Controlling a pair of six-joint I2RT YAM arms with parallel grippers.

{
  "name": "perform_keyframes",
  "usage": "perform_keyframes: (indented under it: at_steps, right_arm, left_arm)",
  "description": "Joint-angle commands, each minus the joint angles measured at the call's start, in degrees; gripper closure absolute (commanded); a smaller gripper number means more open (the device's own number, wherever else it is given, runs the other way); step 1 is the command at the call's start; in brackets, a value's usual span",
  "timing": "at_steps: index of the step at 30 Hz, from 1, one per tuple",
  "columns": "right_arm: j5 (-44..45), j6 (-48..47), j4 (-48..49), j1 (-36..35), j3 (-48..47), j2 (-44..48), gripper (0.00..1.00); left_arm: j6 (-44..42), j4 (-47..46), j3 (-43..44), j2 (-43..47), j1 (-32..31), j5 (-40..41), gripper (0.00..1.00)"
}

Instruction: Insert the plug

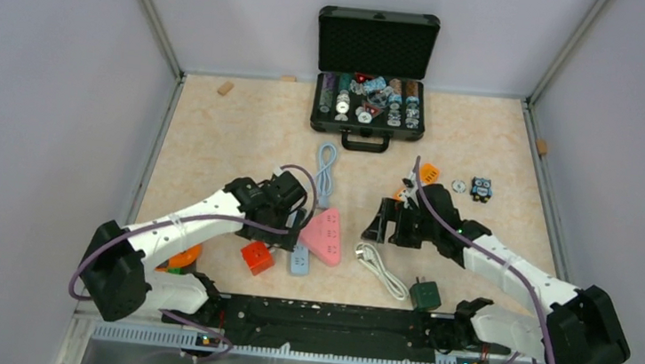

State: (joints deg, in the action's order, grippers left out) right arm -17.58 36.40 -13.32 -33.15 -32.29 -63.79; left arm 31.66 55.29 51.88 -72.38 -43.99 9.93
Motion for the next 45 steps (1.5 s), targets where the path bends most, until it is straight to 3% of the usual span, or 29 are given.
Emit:
perform_keyframes:
  at_steps: [1,5,10,20,27,36,45]
  right_arm:
    - [5.3,-1.9,-8.2,0.4,-2.3,3.4,0.08]
    - [6.5,-2.2,-9.6,0.5,-2.4,4.9,0.08]
    - [5.6,-2.2,-8.9,0.5,-2.5,5.0,0.08]
    - [2.5,-3.4,-8.0,0.5,-2.8,4.4,0.08]
    - [1.7,-3.4,-7.7,0.5,-2.8,4.9,0.08]
    - [1.3,-3.2,-8.6,0.5,-3.4,5.7,0.08]
    - [-2.3,-5.3,-5.3,0.4,-3.3,6.6,0.08]
  left_arm:
    - [4.0,5.7,4.1,-0.4,-0.2,8.8,0.01]
    - [11.4,12.1,5.7,-3.9,-0.2,13.9,0.01]
    - [18.5,11.8,3.4,-5.6,-0.2,12.5,0.01]
    - [29.9,1.8,-8.3,6.5,0.2,8.7,0.01]
    - [30.2,-4.2,-14.4,11.4,1.2,5.1,0.06]
    - [28.8,-6.4,-15.2,15.1,2.1,4.7,0.39]
    - [16.1,-10.7,-10.0,22.7,2.1,-1.2,0.46]
